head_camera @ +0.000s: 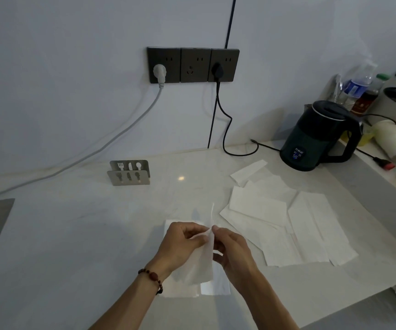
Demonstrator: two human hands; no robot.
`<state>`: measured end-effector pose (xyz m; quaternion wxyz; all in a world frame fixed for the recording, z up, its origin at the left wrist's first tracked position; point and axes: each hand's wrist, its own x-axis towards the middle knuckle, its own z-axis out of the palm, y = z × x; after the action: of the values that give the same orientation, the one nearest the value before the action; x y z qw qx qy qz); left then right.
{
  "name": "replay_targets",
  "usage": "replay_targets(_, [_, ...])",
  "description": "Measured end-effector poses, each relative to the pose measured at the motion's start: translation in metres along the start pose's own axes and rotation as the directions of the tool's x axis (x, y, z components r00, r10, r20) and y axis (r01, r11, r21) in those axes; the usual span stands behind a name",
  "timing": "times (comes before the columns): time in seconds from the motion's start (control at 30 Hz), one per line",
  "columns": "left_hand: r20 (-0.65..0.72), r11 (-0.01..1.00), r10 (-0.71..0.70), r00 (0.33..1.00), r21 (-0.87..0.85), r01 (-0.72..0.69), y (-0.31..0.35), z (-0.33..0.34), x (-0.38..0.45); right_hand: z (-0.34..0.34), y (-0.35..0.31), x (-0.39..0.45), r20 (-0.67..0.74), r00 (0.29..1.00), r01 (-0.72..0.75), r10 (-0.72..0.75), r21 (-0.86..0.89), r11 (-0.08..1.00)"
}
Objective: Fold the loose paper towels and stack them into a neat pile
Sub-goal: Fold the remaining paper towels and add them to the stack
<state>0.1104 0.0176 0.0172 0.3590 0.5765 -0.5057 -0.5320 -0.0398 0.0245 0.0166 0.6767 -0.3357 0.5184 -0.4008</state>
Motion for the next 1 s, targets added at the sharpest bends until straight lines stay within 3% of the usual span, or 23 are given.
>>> replay_targets(0.17, [-0.041,0.998,-0.039,0.998,-0.045,0.037,-0.008,-0.007,-0.002,0.006,0.005,0.000,-0.028,0.999,-0.041,0.044,0.096,0.995])
replay_targets(0.37, [-0.213,0.974,-0.134,0.968,-0.206,0.090,-0.022,-0.029,-0.005,0.010,0.013,0.006,-0.184,0.982,-0.045,0.039,-0.029,0.999])
replay_targets(0.73, [-0.421,0.988,-0.152,0.894,-0.078,0.132,-0.059,-0.078,-0.028,0.025,0.035,0.024,-0.274,0.958,-0.030,-0.080,-0.374,0.927])
replay_targets(1.0, [-0.437,0.965,-0.250,0.864,-0.038,0.260,-0.088,-0.086,-0.043,0.027,0.052,0.032,-0.276,0.957,-0.131,-0.083,-0.671,0.730])
